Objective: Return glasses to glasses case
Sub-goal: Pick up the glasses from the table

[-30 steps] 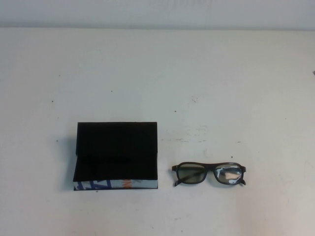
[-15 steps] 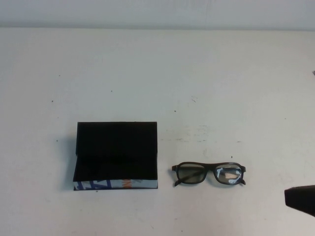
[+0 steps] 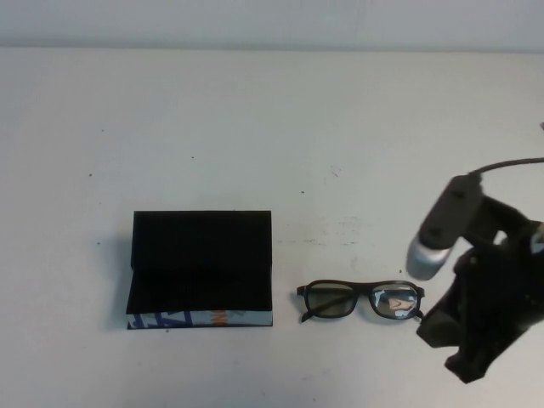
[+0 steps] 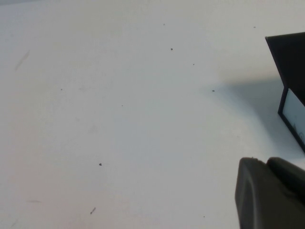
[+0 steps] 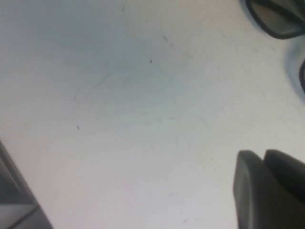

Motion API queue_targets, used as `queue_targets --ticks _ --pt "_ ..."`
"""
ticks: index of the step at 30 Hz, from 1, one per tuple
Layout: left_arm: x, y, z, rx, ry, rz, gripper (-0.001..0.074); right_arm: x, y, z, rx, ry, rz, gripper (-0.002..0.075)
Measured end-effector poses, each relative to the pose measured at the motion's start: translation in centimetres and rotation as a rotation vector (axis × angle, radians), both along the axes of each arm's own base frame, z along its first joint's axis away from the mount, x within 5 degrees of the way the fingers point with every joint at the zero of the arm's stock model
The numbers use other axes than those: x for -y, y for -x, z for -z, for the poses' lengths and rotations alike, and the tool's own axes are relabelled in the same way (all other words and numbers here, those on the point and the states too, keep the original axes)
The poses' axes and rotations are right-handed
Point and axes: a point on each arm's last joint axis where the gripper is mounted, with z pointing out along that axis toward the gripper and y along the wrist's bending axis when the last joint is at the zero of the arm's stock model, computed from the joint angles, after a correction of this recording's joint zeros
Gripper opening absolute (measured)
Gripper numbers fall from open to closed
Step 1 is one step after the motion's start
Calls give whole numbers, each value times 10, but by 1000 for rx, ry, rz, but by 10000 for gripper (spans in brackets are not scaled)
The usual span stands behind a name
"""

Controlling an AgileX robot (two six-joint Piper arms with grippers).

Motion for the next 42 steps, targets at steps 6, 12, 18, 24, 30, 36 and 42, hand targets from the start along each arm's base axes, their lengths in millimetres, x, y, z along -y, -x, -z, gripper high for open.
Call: queue_targets --ticks 6,12,18,24,30,36,42 --pt "0 0 0 0 0 0 1 -30 -30 20 76 131 -295 197" --pt "0 0 0 0 0 0 0 -41 -58 37 199 218 -435 371" --pt "0 0 0 0 0 0 0 -51 -80 52 238 264 -506 391" --pt "0 0 0 0 0 0 0 -62 -99 67 218 278 -534 392" --pt "0 0 0 0 0 0 0 -71 -114 80 189 286 -545 393" --pt "0 0 0 0 0 0 0 -73 -120 94 149 316 -567 393" --pt "0 0 0 0 0 0 0 -73 -122 100 144 331 -578 393"
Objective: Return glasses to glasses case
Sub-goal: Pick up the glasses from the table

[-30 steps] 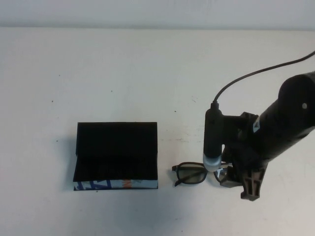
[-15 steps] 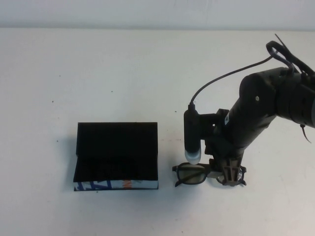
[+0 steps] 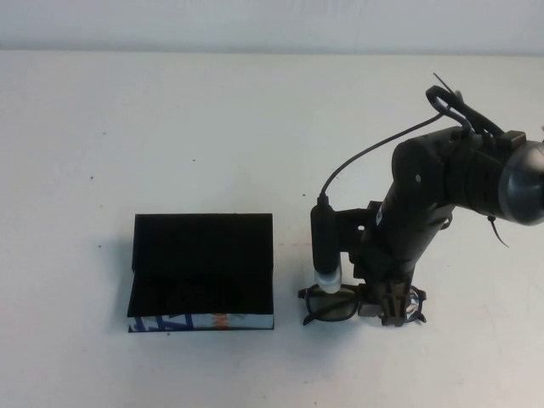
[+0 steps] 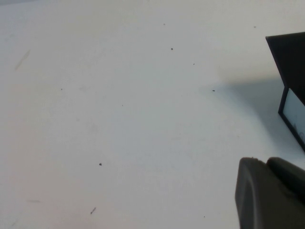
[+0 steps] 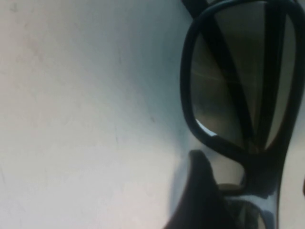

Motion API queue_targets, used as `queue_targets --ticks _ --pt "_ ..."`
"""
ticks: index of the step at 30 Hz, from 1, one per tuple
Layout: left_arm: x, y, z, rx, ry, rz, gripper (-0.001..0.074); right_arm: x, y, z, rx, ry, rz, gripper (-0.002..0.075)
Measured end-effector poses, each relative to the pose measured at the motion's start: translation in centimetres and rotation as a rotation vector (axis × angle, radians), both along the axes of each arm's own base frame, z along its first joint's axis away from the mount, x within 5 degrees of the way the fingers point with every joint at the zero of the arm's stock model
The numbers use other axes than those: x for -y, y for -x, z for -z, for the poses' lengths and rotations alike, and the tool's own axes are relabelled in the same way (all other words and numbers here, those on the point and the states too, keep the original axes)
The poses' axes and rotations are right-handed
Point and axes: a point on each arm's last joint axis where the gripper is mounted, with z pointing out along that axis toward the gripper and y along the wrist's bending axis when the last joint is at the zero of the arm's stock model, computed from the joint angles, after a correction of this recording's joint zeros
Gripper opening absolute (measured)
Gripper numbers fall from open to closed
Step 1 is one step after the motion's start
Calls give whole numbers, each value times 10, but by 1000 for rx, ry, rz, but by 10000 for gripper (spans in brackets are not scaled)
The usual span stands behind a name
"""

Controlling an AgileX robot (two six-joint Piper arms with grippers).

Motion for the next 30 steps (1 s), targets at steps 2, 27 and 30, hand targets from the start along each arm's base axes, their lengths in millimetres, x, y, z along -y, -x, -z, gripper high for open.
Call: queue_targets --ticks 2,27,30 --pt "0 0 0 0 0 0 0 0 -1 0 6 -1 0 393" --pt "0 0 0 0 0 0 0 2 2 9 -57 36 -6 254" --pt "0 0 0 0 0 0 0 2 3 9 -68 41 -8 203"
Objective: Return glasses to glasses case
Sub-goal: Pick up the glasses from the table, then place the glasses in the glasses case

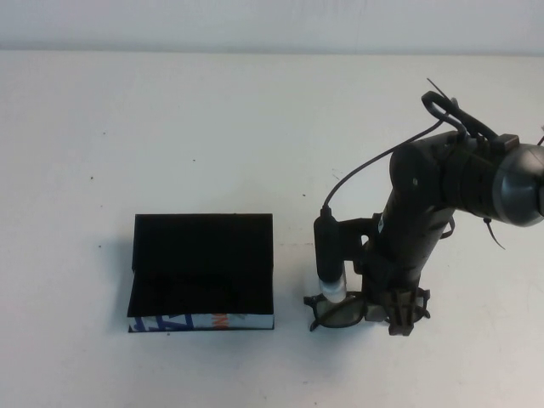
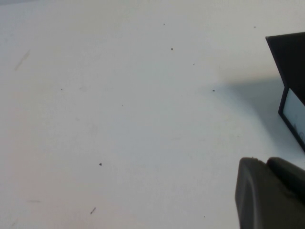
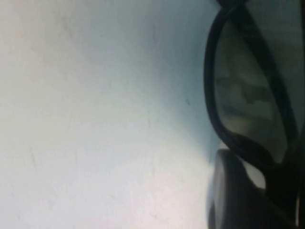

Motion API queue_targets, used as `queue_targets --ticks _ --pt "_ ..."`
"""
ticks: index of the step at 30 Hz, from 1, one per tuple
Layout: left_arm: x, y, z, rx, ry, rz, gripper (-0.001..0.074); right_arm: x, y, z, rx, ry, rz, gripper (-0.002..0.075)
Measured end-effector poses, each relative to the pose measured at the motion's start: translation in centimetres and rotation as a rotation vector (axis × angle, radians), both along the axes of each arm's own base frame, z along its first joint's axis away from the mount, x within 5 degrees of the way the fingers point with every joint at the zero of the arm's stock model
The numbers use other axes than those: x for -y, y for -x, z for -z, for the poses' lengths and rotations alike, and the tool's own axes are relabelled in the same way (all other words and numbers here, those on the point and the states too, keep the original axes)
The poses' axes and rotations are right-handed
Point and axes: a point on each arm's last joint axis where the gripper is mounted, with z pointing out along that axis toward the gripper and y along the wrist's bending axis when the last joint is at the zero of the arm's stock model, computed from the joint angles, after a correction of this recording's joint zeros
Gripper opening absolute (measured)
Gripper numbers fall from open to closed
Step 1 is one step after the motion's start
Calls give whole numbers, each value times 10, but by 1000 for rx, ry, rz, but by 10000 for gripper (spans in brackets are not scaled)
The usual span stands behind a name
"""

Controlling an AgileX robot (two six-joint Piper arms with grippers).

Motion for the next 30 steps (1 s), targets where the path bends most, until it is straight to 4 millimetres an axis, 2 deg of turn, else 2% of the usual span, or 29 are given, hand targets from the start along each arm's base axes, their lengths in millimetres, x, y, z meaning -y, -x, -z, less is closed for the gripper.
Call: queue_targets --ticks 4,10,13,21,23,27,30 --pt "0 0 0 0 0 0 0 1 0 -1 -3 -1 2 147" --pt "0 0 0 0 0 0 0 1 2 -3 -19 -4 6 114" --pt "0 0 0 0 0 0 0 0 6 -8 -23 -9 2 66" --pt "0 0 0 0 0 0 0 -7 32 -63 -5 -49 21 64" --pt "0 0 0 0 0 0 0 -17 36 -79 -14 -55 0 64" --pt "0 0 0 0 0 0 0 -55 35 -103 25 -108 -38 64" --pt "0 0 0 0 0 0 0 -85 31 -108 51 -140 -74 64"
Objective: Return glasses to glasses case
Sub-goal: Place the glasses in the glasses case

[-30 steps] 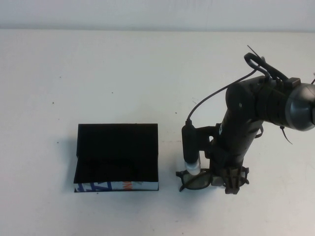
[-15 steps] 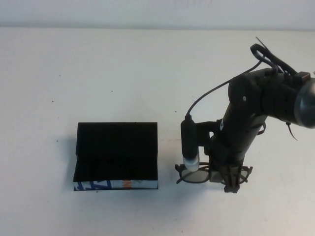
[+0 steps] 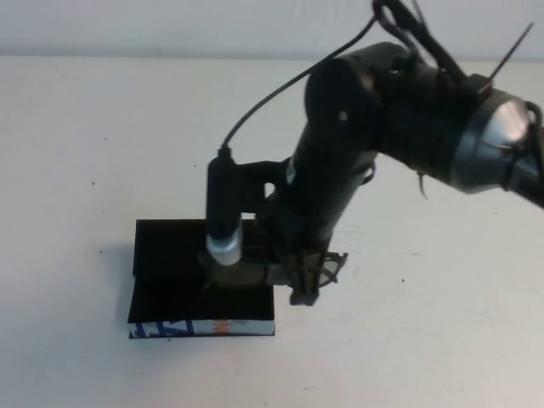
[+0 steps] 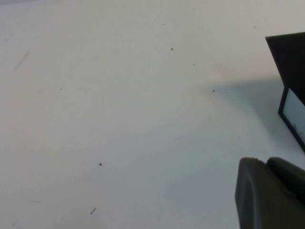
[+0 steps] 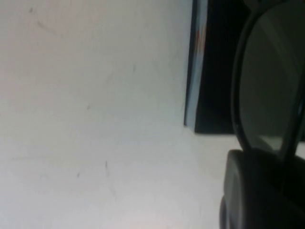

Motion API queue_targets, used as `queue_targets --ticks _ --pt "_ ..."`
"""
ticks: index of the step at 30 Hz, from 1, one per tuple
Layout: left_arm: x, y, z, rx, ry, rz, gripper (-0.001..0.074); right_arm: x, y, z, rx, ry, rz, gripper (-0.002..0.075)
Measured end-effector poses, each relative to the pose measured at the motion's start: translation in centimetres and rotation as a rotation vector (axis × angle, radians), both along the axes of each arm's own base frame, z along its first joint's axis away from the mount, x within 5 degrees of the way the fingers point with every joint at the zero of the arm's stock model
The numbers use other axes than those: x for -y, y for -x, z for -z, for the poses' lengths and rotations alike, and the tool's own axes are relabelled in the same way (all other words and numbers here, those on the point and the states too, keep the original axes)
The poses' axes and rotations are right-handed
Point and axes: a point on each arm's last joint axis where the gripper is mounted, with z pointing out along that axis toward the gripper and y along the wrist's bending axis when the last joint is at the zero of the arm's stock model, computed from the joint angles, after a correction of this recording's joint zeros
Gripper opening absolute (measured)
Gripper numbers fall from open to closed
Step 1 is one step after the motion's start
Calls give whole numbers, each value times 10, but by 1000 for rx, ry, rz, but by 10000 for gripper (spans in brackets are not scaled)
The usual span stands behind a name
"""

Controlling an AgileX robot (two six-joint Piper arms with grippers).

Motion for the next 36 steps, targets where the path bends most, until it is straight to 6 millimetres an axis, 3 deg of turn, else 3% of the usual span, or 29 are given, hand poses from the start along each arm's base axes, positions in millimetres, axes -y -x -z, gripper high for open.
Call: queue_targets --ticks 6,12,25,36 --pt "0 0 0 0 0 0 0 -54 -5 15 0 -33 -71 64" --pt "0 0 0 0 0 0 0 -82 -17 37 -12 -48 -84 63" --pt "0 0 0 0 0 0 0 -91 -26 63 -26 -10 -87 63" --pt "0 0 0 0 0 0 0 -92 -28 72 -28 10 -88 63"
